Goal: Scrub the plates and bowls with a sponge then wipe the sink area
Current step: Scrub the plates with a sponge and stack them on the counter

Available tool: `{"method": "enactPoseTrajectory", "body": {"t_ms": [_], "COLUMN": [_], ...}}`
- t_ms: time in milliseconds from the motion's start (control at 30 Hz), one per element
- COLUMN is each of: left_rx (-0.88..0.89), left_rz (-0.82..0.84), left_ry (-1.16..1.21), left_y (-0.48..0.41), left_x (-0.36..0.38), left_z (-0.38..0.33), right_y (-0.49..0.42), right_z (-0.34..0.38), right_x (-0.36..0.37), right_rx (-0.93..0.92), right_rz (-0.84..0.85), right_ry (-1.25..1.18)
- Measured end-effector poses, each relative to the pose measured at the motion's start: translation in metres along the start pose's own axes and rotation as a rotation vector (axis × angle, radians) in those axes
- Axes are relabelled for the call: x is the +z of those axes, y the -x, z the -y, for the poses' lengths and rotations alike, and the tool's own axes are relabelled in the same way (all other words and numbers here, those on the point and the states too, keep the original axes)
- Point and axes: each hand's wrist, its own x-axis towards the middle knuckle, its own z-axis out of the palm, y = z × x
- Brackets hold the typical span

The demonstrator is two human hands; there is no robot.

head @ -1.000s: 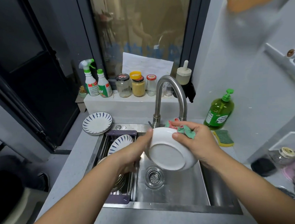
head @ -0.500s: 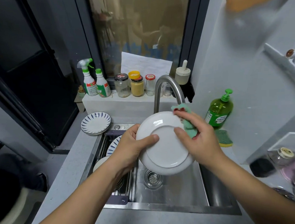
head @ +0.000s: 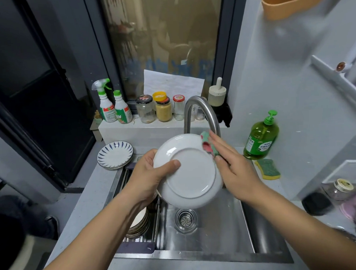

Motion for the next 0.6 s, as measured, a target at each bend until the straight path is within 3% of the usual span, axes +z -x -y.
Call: {"method": "enactPoseTrajectory", "body": {"t_ms": [200,400,500,600], "left_rx": [-0.065,-0.166,-0.178,-0.170], "left_rz": [0.025,-0.082,-0.136,-0.133], "left_ry": [-0.002,0.090,0.145,0.157], "left_y": [-0.006,-0.014,-0.014,-0.011], "left_x": [0.016,0.013,0.008,0.009], "left_z": [-0.001,-0.010,-0.012,-0.009], "right_y": [-0.030,-0.029,-0.005,0.006], "right_z": [0.014,0.014,0.006,0.003], "right_x": [0.000,-0.013,0.000,0.010], "right_rx": [-0.080,0.062,-0.044,-0.193], "right_rz": [0.052,-0.024,-0.098,-0.141], "right_ry": [0.257,-0.003,-0.045,0.082]}}
